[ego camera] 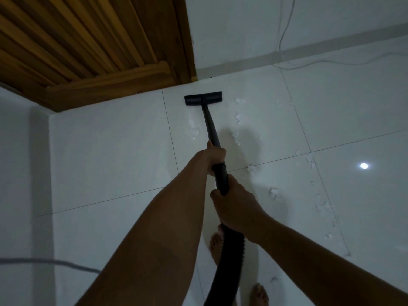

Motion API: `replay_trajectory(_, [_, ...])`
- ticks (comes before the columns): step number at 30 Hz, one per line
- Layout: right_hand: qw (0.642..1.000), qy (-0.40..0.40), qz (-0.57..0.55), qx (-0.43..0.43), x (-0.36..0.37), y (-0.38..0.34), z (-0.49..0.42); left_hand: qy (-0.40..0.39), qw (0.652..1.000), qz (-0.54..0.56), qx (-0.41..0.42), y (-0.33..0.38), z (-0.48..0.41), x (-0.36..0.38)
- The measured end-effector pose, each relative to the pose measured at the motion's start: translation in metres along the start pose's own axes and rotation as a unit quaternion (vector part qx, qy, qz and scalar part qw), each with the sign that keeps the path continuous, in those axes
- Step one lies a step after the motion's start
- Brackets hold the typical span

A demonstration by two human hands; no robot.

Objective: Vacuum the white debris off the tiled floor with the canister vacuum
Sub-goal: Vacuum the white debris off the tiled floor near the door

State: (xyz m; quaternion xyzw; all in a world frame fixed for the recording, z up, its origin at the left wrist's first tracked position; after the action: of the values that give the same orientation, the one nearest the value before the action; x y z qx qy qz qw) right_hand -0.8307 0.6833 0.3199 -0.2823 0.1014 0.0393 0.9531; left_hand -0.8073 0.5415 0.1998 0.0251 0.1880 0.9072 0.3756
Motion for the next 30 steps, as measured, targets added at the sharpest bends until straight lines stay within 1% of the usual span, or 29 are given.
replay_trajectory(9, [1.0, 0.001, -0.016, 0.021, 0.005, -0.016, -0.025, -0.007, 1.0, 0.0, 0.003, 0.014, -0.025, -0.016])
replay_trajectory(15, [1.0, 0.015, -0.011, 0.005, 0.012, -0.005, -0.052, 0.0, 1.0, 0.014, 0.02, 0.014, -0.052, -0.02])
replay_trajectory(18, [1.0, 0.019, 0.012, 0.003, 0.017, 0.007, -0.061, 0.003, 0.999, 0.022, 0.03, 0.003, -0.069, -0.017])
replay_trajectory(20, [1.0, 0.015, 0.009, 0.004, 0.019, 0.017, -0.065, 0.008, 0.999, 0.02, 0.042, -0.006, -0.08, -0.013])
replay_trajectory(23, [0.999, 0.022, -0.042, -0.01, 0.019, 0.031, -0.071, 0.007, 0.995, 0.068, 0.069, -0.016, -0.098, -0.009])
replay_trajectory(25, [0.993, 0.011, -0.117, -0.007, 0.019, 0.04, -0.074, 0.008, 0.991, 0.106, 0.084, -0.019, -0.103, -0.006])
replay_trajectory(27, [0.98, -0.009, -0.197, 0.017, 0.021, 0.048, -0.075, 0.015, 0.988, 0.13, 0.087, -0.025, -0.106, 0.002])
replay_trajectory(30, [0.98, -0.015, -0.195, 0.027, 0.023, 0.056, -0.077, 0.029, 0.986, 0.145, 0.082, -0.034, -0.108, 0.011])
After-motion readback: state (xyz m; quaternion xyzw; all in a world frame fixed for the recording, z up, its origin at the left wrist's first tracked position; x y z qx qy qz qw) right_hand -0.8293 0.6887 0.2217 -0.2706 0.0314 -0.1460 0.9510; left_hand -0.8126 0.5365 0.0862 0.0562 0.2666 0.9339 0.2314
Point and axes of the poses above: each hand's wrist, its own z-axis away from the middle knuckle, its own x-axis out of the palm, y = z × x, the point moved 1 cm from there along -z, towards the middle knuckle, and after that the axes turned 1 degree about -x, right-handed, at the moved point
